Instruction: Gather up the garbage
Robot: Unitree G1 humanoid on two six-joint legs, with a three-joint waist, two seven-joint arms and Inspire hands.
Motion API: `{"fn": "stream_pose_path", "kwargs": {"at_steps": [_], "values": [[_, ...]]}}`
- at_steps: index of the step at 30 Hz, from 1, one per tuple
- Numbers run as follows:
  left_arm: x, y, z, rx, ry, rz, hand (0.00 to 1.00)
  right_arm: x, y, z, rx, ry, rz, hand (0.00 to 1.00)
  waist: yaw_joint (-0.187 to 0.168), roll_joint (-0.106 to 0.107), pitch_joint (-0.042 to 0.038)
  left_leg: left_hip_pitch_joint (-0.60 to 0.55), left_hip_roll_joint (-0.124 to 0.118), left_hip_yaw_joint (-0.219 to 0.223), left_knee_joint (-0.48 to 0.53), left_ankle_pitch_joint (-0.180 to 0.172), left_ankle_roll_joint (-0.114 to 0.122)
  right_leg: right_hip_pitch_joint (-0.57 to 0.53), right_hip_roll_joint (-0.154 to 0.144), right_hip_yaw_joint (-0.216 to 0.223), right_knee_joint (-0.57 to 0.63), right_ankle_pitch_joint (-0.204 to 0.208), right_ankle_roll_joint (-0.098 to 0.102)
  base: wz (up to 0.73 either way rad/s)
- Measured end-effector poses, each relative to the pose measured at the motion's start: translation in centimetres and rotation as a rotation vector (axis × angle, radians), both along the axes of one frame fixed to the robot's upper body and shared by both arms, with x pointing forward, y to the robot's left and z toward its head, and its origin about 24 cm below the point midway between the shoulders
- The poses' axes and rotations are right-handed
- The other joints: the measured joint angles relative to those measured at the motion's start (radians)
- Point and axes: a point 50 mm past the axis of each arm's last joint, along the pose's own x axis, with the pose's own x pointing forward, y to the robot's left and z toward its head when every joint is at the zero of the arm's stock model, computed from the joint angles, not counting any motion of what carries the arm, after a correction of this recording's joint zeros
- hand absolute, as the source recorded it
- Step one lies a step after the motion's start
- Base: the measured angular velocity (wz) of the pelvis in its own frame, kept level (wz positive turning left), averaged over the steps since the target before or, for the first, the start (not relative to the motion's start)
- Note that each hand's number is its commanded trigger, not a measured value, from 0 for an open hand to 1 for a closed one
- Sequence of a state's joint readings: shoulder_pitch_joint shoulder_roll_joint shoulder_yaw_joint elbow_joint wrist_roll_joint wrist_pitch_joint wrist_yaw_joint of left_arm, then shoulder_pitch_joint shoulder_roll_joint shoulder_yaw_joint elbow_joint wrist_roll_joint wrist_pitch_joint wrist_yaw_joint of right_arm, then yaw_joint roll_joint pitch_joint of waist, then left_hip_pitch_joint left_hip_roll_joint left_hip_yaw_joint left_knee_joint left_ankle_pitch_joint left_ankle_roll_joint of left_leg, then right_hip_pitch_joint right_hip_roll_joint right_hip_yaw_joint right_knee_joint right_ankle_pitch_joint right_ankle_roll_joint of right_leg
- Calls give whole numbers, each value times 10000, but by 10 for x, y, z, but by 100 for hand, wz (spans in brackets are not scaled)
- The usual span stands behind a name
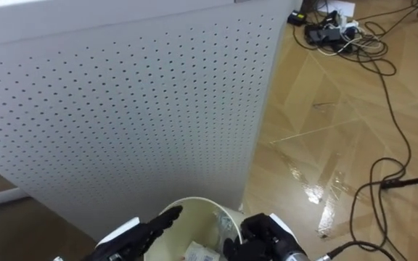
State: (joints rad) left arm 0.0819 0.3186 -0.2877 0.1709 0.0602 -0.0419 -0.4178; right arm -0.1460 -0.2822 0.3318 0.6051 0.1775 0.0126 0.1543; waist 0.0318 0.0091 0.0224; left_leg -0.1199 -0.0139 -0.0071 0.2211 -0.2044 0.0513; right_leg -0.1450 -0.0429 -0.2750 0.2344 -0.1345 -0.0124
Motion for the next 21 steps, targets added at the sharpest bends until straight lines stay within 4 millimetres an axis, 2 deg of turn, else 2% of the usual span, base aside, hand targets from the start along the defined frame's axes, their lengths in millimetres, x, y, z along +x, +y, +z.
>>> {"fn": "stream_pose_path", "kwargs": {"at_steps": [4,5,7,8,9,10,11,12,14,15,16,17,18,19,21], "values": [[-7,-1,-5,-24,277,-10,0,-10,-2,-7,35,301,-110,100,-18,-92,-22,209,15,136,-22,0,0,42,-27,5,209,-17,26,-11],[-10,0,-8,-4,436,41,0,-16,-3,-11,19,475,-144,100,-5,-123,-35,308,15,339,-2,0,0,142,-46,37,202,-17,25,-9],[-18,5,-17,74,911,241,0,-31,-5,-20,43,929,-256,100,-22,-189,-22,413,-29,877,467,-3,-4,565,-161,366,118,-9,21,5],[-22,7,-20,113,1075,302,0,-35,-6,-23,54,1034,-315,100,-37,-299,33,187,-89,1107,1084,-7,-21,722,-283,583,41,-5,22,38],[-25,8,-24,161,1250,396,0,-46,-8,-29,61,1359,-471,100,-69,-630,47,-475,-168,1444,1180,-243,-354,898,-494,1302,-141,-12,37,68],[-25,6,-25,122,1254,325,0,-53,-18,-31,-1,1527,-780,100,-176,-391,-93,-946,246,1472,-131,762,-299,819,-413,1341,-19,-154,281,65],[-27,6,-27,143,1355,363,0,-58,-22,-35,-2,1744,-987,100,-113,-501,-140,-993,198,1690,81,824,86,727,-527,1414,103,-359,558,33],[-33,9,-34,225,1686,564,0,-67,-22,-41,-23,2117,-1017,100,129,-615,-218,-883,114,1880,71,835,103,785,-645,1251,22,-476,749,-17],[-42,15,-48,420,2326,946,0,-77,-21,-46,-97,2449,-860,100,372,-578,-182,-543,110,1848,50,834,103,938,-608,1062,-399,-456,771,-39],[-49,22,-55,569,2701,1361,0,-79,-21,-47,-64,2519,-767,100,384,-579,-164,-311,45,1702,-36,825,92,912,-595,1035,-875,-163,725,-27],[-57,27,-63,643,3078,1756,0,-86,-23,-50,-60,2703,-808,100,213,-448,-180,-105,5,1660,-146,789,38,1018,-602,796,-864,9,567,-12],[-61,27,-65,646,3194,1887,0,-90,-24,-51,-81,2801,-877,100,144,-372,-201,-17,9,1678,-221,787,36,1106,-591,773,-841,-2,559,6],[-66,27,-70,658,3372,2080,0,-96,-26,-55,3,3055,-1040,100,-7,-255,-156,160,34,1704,-370,785,31,1192,-531,757,-833,-15,542,0],[-74,28,-78,690,3692,2289,0,-104,-30,-60,206,3426,-1357,100,-34,-209,-137,285,50,1690,-464,790,15,1260,-447,799,-820,-22,521,-6],[-82,32,-85,861,3959,2694,0,-121,-35,-69,346,4035,-1885,100,-58,-192,-151,461,56,1687,-579,801,-23,1299,-428,828,-792,-57,478,-6]]}}
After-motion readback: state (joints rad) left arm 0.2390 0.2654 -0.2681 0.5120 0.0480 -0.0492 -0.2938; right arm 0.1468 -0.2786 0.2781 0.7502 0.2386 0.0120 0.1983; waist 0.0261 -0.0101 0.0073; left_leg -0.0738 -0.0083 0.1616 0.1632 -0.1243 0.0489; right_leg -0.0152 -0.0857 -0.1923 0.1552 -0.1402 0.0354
